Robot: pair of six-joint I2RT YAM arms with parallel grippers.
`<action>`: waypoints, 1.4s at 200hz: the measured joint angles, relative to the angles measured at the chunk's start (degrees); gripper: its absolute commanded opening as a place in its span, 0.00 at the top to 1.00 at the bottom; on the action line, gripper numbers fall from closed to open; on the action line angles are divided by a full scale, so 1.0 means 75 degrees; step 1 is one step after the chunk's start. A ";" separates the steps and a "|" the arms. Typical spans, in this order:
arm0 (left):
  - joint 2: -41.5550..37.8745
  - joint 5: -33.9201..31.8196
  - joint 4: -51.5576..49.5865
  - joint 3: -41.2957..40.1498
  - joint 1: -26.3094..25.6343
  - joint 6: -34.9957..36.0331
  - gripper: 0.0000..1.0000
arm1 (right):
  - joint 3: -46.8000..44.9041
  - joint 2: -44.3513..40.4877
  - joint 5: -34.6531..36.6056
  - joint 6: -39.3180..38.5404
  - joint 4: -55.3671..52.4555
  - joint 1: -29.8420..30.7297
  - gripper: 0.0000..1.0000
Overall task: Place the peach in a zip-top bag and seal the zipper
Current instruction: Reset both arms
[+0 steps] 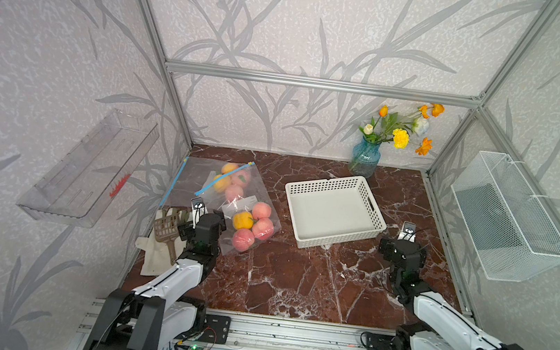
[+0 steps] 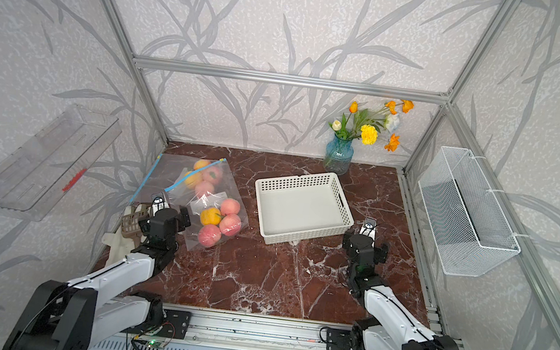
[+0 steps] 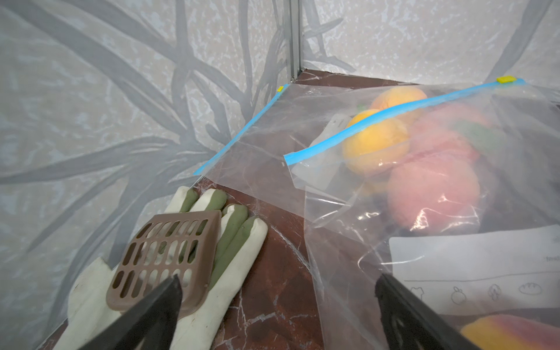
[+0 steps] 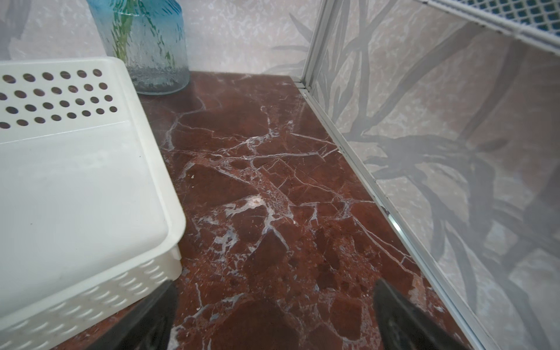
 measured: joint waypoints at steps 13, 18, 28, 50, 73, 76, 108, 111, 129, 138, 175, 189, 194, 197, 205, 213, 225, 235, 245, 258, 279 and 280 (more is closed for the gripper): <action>0.0207 0.0280 0.0277 0.0003 0.0032 0.0189 0.00 | 0.0003 0.0198 -0.0318 -0.0093 0.0207 -0.0038 0.00; 0.0274 0.0414 0.0388 0.0003 0.0047 0.0251 0.00 | 0.0003 0.0271 -0.0446 -0.0134 0.0271 -0.0050 0.01; 0.0376 0.0641 0.0589 0.0003 0.0085 0.0373 0.00 | 0.0017 0.0437 -0.0743 -0.0236 0.0382 -0.0085 0.01; 0.0659 0.1244 0.1116 0.0003 0.0242 0.0533 0.00 | 0.0076 0.0833 -0.1422 -0.0417 0.0662 -0.0219 0.00; 0.1058 0.1903 0.1719 0.0009 0.0469 0.0574 0.01 | 0.0131 0.1346 -0.2063 -0.0557 0.1224 -0.0405 0.00; 0.1102 0.1973 0.1754 0.0015 0.0495 0.0583 0.00 | 0.0143 0.1413 -0.2136 -0.0583 0.1282 -0.0425 0.00; 0.1451 0.2439 0.2063 0.0067 0.0635 0.0589 0.00 | 0.0321 0.1865 -0.2702 -0.0726 0.1603 -0.0597 0.00; 0.1495 0.2460 0.2107 0.0076 0.0644 0.0589 0.00 | 0.0341 0.1894 -0.2722 -0.0749 0.1632 -0.0603 0.00; 0.1798 0.2600 0.2363 0.0131 0.0729 0.0589 0.00 | 0.0428 0.2104 -0.2815 -0.0886 0.1944 -0.0662 0.01; 0.1958 0.2646 0.2451 0.0175 0.0758 0.0589 0.00 | 0.0428 0.2224 -0.2859 -0.0941 0.2189 -0.0699 0.00; 0.2448 0.2777 0.2690 0.0338 0.0796 0.0586 0.00 | 0.0484 0.3005 -0.3063 -0.1003 0.3016 -0.0933 0.01; 0.2585 0.2795 0.2789 0.0364 0.0799 0.0589 0.00 | 0.0516 0.3375 -0.3127 -0.1003 0.3293 -0.0965 0.00; 0.2629 0.2806 0.2812 0.0382 0.0799 0.0589 0.00 | 0.0522 0.3497 -0.3139 -0.1000 0.3392 -0.0973 0.00; 0.2672 0.2809 0.2841 0.0396 0.0799 0.0589 0.00 | 0.0525 0.3585 -0.3136 -0.1000 0.3459 -0.0973 0.01; 0.2769 0.2812 0.2897 0.0428 0.0801 0.0589 0.00 | 0.0530 0.3777 -0.3136 -0.0997 0.3605 -0.0979 0.01; 0.2882 0.2812 0.2958 0.0458 0.0801 0.0586 0.00 | 0.0530 0.3888 -0.3139 -0.0997 0.3669 -0.0979 0.01; 0.3008 0.2809 0.2908 0.0533 0.0804 0.0586 0.00 | 0.0542 0.3928 -0.3118 -0.0988 0.3681 -0.0979 0.01; 0.3057 0.2804 0.2815 0.0632 0.0804 0.0586 0.00 | 0.0612 0.3911 -0.3072 -0.0973 0.3620 -0.0979 0.01; 0.3080 0.2804 0.2760 0.0740 0.0804 0.0586 0.00 | 0.0731 0.3908 -0.3040 -0.0970 0.3526 -0.0979 0.01; 0.3083 0.2804 0.2722 0.0848 0.0801 0.0589 0.00 | 0.0836 0.3905 -0.3031 -0.0968 0.3529 -0.0979 0.01; 0.3083 0.2804 0.2713 0.0918 0.0801 0.0586 0.00 | 0.0889 0.3905 -0.3031 -0.0970 0.3515 -0.0979 0.01; 0.3083 0.2804 0.2713 0.0918 0.0801 0.0586 0.00 | 0.0889 0.3905 -0.3031 -0.0973 0.3512 -0.0979 0.01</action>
